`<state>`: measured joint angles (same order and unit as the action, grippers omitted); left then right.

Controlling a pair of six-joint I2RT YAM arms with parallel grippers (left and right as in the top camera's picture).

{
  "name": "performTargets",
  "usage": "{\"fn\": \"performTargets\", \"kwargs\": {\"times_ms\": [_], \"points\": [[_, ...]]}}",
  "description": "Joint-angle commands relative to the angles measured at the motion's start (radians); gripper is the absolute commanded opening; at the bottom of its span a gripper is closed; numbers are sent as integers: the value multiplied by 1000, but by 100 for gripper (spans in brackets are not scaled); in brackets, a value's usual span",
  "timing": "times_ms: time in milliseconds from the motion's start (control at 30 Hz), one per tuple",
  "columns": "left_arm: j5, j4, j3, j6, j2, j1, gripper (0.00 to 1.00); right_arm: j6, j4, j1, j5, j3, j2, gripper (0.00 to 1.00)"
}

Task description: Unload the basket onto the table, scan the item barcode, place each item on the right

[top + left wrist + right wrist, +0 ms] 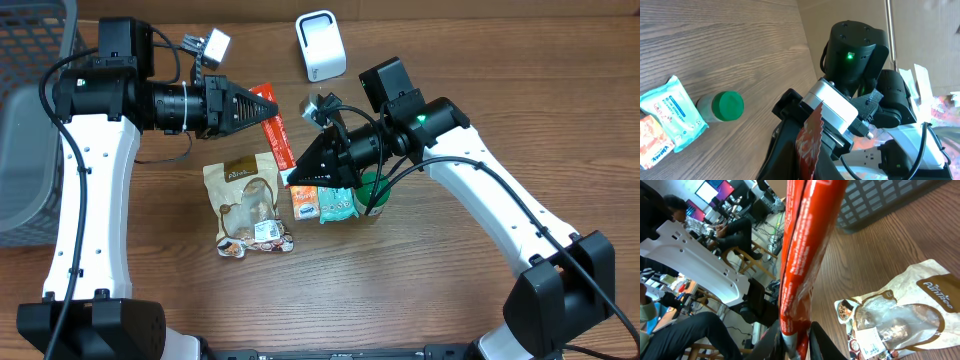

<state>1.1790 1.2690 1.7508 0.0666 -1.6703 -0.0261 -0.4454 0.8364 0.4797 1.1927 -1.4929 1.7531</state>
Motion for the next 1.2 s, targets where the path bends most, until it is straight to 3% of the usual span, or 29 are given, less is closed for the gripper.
{"fn": "performTargets", "kwargs": {"times_ms": [0,100,467,733,1000,1167], "points": [[25,3,-13,-29,-5,0,4,-6,-12,3,-3,-1,-25,11],[10,3,-13,-30,-5,0,4,-5,-27,3,-2,-1,-25,4],[-123,-1,-13,-30,-5,-13,4,-5,-14,3,-11,-1,-25,4],[-195,-27,-13,-30,-5,-56,4,-5,-14,3,-124,-1,-25,4],[-508,-40,-13,-18,-5,-80,6,-2,35,3,-357,-1,-25,4],[-809,-39,-13,-18,-5,-78,27,-2,42,14,-479,-1,-25,4]]}}
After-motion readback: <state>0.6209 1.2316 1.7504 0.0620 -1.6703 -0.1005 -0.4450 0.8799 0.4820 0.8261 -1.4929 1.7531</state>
